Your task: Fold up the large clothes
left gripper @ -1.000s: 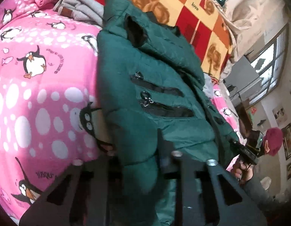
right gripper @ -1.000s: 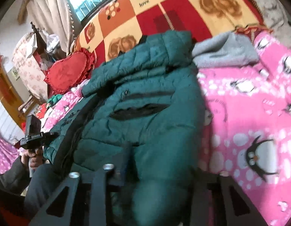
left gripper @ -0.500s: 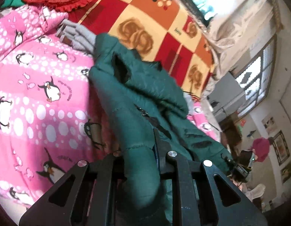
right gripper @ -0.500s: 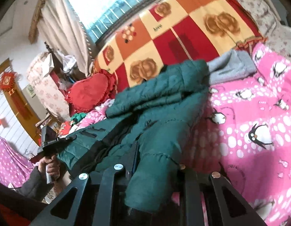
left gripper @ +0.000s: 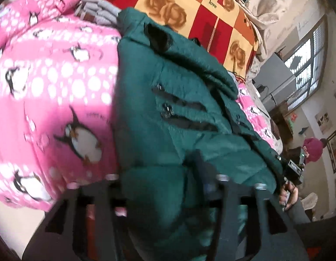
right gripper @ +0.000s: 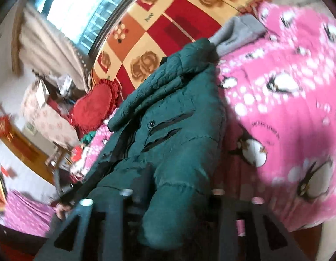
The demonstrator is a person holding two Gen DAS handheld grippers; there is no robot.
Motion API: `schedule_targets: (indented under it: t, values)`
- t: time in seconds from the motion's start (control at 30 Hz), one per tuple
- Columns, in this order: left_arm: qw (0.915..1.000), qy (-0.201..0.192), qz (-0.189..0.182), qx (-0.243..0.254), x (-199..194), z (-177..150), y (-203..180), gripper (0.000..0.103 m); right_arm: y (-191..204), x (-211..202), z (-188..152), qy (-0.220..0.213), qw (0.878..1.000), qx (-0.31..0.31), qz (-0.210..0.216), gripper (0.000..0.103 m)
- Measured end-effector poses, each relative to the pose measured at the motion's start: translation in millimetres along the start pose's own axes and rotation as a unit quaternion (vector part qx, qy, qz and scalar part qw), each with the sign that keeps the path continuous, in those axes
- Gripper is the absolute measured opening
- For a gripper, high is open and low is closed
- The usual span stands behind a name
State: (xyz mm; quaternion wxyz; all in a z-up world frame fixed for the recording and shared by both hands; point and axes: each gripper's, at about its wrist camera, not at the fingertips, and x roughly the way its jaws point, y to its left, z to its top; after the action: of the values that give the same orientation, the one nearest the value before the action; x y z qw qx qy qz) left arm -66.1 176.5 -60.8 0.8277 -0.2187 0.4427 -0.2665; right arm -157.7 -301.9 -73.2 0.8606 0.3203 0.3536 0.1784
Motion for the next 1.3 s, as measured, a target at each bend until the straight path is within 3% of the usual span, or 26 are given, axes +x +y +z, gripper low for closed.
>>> schedule_targets:
  t: [0.2,0.33,0.4,0.5,0.57,0.67,0.73,0.83,0.93,1.1,1.2,1.23,1.3]
  values:
    - [0.9964,-0.001,-0.049,-0.069,2,-26,26,0.060,-7,8,-7,0.019,0.998,0.030,0.042,0.053]
    - [0.9959,-0.015,-0.048,-0.076,-1,-25,28,0.060,-10,20,-7,0.040,0.996,0.042,0.060,0.053]
    - [0.9958,-0.018,-0.043,-0.078,1,-26,27,0.066,-16,28,-11,0.054,0.994,0.063,0.069,0.053]
    - [0.9944,-0.003,-0.041,-0.097,7,-29,29,0.067,-13,31,-17,0.059,0.995,0.056,0.062,0.053]
    - [0.9970,0.000,-0.018,-0.075,4,-28,23,0.066,-4,27,-18,0.054,0.997,0.031,0.054,0.049]
    - [0.9988,-0.009,0.019,-0.043,-2,-28,11,0.037,12,19,-16,0.042,0.998,-0.017,0.044,0.040]
    - [0.9981,-0.014,0.057,-0.020,-6,-26,0,0.030,24,17,-14,0.039,0.997,-0.054,0.032,0.037]
    - [0.9944,-0.013,0.104,0.014,-2,-26,-17,0.030,30,19,-15,0.041,0.996,-0.081,0.015,0.036]
    - [0.9926,-0.005,0.121,0.008,6,-27,-16,0.032,36,20,-16,0.038,0.995,-0.092,0.009,0.036]
    - [0.9884,0.004,0.152,0.000,7,-27,-13,0.056,50,18,-15,0.024,0.993,-0.118,-0.004,0.036]
    - [0.9903,-0.005,0.139,0.002,3,-28,-13,0.056,52,19,-16,0.020,0.991,-0.131,-0.022,0.036]
    - [0.9917,-0.011,0.128,-0.002,0,-28,-12,0.055,51,19,-15,0.016,0.991,-0.129,-0.023,0.036]
    - [0.9907,-0.013,0.136,-0.004,-2,-27,-13,0.022,49,18,-15,0.009,0.992,-0.122,-0.022,0.036]
